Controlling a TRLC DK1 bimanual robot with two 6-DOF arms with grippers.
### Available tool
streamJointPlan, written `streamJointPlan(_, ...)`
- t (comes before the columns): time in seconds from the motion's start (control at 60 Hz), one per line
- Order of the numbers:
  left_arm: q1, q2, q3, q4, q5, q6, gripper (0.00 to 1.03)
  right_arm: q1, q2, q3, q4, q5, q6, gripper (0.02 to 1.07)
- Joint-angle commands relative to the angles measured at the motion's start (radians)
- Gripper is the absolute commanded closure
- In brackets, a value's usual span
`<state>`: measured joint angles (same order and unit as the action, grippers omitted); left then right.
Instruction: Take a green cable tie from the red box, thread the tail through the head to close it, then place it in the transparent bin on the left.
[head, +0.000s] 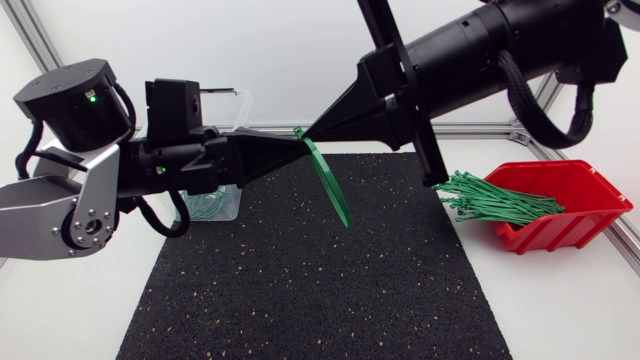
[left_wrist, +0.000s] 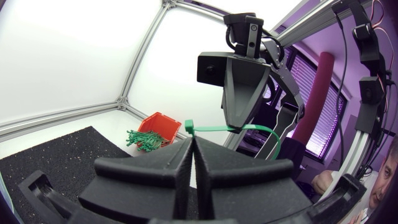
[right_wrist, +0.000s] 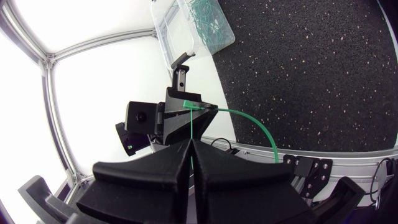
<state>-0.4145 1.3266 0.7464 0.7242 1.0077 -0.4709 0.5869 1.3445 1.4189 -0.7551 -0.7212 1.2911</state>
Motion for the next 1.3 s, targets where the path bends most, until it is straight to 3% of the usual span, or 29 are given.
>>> streamJointPlan(0.0, 0.005, -0.023, -0.013, 0.02, -0.003, 0.002, 1.0, -0.001, 0.01, -0.018, 0.008, 0.002, 0.022, 1.02)
streamJointPlan(1.283, -0.026, -0.001, -0.033, 0.02, -0.046, 0.028, 1.0, 0.004, -0.016, 0.005, 0.0, 0.002, 0.004, 1.02)
